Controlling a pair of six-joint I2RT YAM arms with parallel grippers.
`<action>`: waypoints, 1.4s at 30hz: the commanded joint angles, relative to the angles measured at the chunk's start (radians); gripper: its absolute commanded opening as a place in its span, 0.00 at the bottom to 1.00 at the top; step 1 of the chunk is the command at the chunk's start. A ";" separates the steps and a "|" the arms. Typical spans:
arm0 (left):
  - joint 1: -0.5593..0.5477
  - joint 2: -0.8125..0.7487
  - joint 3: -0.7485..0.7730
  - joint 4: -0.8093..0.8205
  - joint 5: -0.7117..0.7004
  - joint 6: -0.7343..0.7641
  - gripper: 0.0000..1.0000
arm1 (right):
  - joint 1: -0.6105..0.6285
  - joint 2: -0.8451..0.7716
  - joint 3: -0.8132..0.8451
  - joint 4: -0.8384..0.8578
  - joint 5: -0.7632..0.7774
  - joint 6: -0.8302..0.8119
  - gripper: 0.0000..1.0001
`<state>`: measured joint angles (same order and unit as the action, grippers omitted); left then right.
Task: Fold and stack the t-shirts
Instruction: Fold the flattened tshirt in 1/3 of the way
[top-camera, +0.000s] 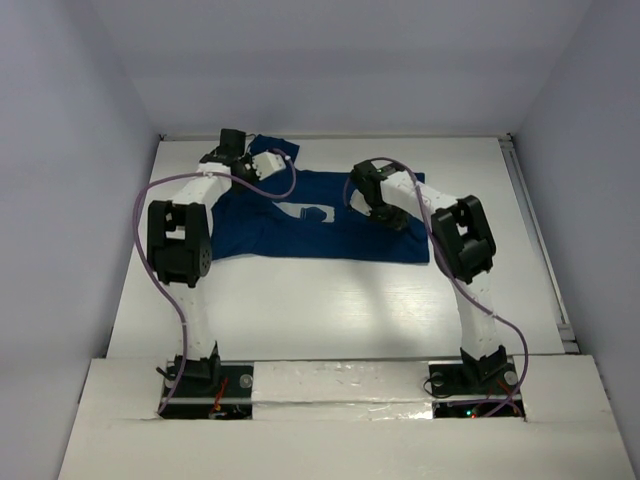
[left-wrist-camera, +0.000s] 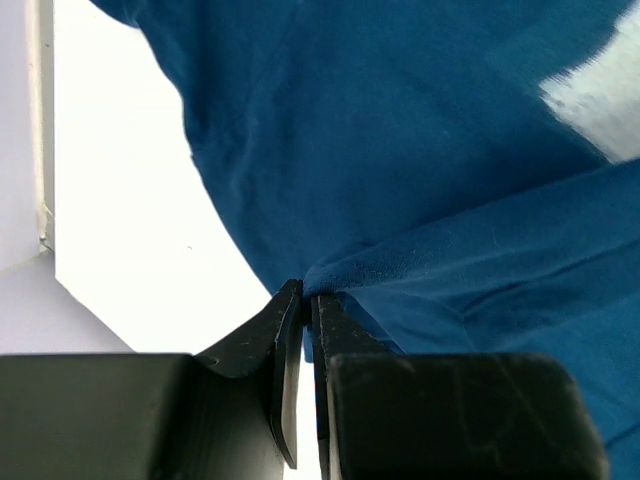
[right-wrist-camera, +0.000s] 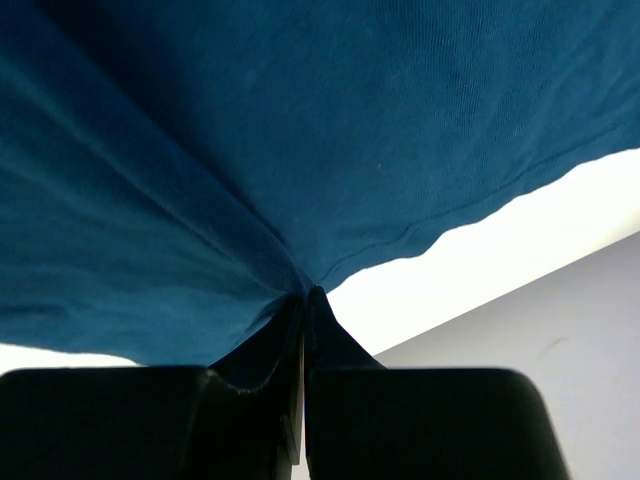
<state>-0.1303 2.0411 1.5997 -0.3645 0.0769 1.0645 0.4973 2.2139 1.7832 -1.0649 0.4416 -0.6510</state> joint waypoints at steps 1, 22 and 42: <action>-0.002 0.014 0.060 0.006 -0.022 -0.014 0.04 | -0.013 0.006 0.054 0.002 0.026 -0.015 0.00; -0.052 0.154 0.218 -0.002 -0.057 -0.084 0.39 | -0.031 0.035 0.064 0.031 0.054 -0.006 0.20; -0.061 -0.071 0.077 0.191 -0.091 -0.216 0.45 | -0.031 -0.020 0.058 0.074 0.120 0.059 0.19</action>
<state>-0.1925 2.1132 1.6867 -0.2131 -0.0227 0.8845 0.4713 2.2414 1.8263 -1.0225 0.5537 -0.6102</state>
